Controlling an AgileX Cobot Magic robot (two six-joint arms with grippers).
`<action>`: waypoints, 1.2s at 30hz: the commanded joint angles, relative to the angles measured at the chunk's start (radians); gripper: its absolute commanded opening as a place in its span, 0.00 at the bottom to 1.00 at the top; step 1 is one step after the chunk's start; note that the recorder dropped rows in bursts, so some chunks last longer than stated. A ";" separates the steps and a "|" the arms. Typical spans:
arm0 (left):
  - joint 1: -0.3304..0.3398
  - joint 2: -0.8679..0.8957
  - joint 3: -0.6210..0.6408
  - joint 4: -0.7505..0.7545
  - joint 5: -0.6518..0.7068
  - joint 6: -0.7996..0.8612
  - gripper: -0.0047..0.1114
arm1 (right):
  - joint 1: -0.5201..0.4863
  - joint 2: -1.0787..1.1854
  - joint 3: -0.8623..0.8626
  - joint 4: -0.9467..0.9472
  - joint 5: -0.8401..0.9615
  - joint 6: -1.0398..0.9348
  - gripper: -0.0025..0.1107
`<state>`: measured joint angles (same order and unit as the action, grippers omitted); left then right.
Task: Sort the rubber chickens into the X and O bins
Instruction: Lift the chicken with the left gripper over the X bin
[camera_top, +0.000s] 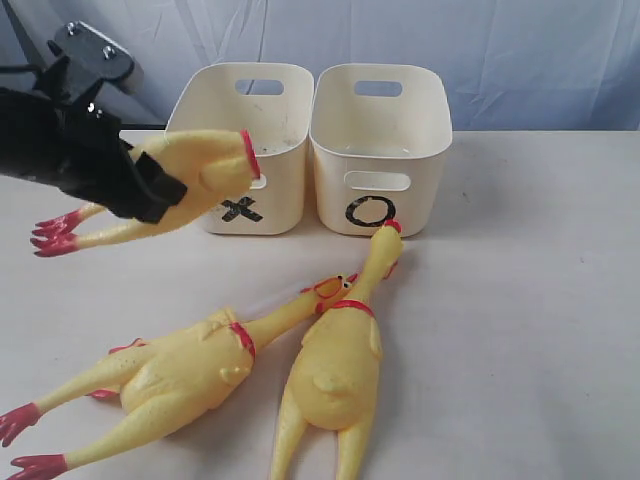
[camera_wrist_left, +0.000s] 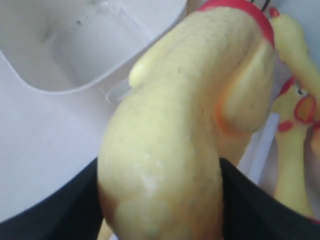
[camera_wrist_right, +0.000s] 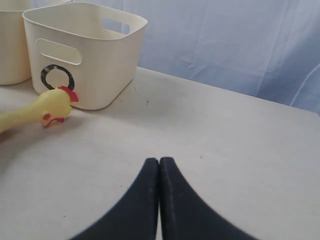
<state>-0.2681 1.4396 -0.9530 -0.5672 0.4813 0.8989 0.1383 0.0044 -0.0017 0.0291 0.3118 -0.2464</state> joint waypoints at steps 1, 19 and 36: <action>-0.003 -0.018 -0.092 0.005 -0.001 -0.131 0.04 | 0.004 -0.004 0.002 0.000 -0.007 -0.004 0.02; -0.030 0.233 -0.446 -0.046 -0.126 -0.342 0.04 | 0.004 -0.004 0.002 0.000 -0.007 -0.004 0.02; -0.073 0.576 -0.737 -0.089 -0.270 -0.342 0.04 | 0.004 -0.004 0.002 0.007 -0.007 -0.004 0.02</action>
<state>-0.3335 1.9840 -1.6537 -0.6398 0.2436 0.5614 0.1383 0.0044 -0.0017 0.0330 0.3118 -0.2464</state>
